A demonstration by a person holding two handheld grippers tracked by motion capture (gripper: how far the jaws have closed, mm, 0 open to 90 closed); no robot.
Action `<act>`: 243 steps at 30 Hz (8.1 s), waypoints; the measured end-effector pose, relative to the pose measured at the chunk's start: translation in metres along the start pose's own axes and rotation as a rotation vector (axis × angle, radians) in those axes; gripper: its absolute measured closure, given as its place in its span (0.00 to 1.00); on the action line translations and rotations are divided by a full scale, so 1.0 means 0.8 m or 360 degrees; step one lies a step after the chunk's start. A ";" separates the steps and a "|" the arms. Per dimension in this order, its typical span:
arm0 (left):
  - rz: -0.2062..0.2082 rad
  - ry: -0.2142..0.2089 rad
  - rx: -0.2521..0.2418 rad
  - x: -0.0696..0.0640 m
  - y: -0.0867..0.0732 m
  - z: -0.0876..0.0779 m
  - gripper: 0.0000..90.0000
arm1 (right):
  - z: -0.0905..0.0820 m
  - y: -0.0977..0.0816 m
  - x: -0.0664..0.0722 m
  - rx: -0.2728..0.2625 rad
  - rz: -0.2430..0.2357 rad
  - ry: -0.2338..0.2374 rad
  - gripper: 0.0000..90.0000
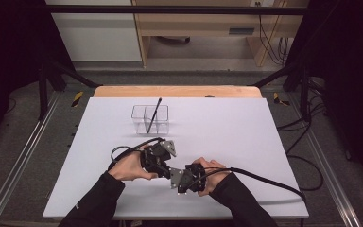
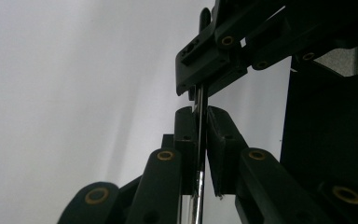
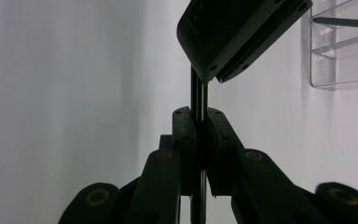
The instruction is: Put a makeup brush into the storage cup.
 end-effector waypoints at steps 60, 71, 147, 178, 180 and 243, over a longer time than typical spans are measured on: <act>-0.0348 0.0598 -0.0726 0.015 -0.093 -0.063 0.16 | -0.011 -0.060 -0.014 -0.0165 0.0737 -0.0067 0.93; -0.0394 0.0642 -0.0851 0.011 -0.092 -0.059 0.16 | -0.015 -0.069 -0.017 -0.0261 0.0897 -0.0132 0.93; -0.0562 0.0568 -0.1363 -0.003 -0.015 -0.010 0.28 | -0.028 -0.063 -0.028 -0.0726 0.1364 -0.0335 0.93; -0.0684 0.0507 -0.1499 -0.003 -0.002 0.007 0.63 | -0.027 -0.059 -0.028 -0.0786 0.1406 -0.0335 0.93; -0.0692 0.0506 -0.1501 -0.003 -0.002 0.007 0.66 | -0.027 -0.059 -0.028 -0.0787 0.1408 -0.0337 0.93; -0.0605 0.0559 -0.1546 -0.014 -0.001 -0.007 0.92 | -0.032 -0.058 -0.030 -0.0842 0.1422 -0.0340 0.58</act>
Point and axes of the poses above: each handheld gripper's, and its own axes: z roughly forward along the jaws, y roughly out of its top, x roughly to its left, the point moved 3 cm from there along z, roughly forward along the jaws, and after that the axes turned 7 degrees about -x, right-handed, at the moved point
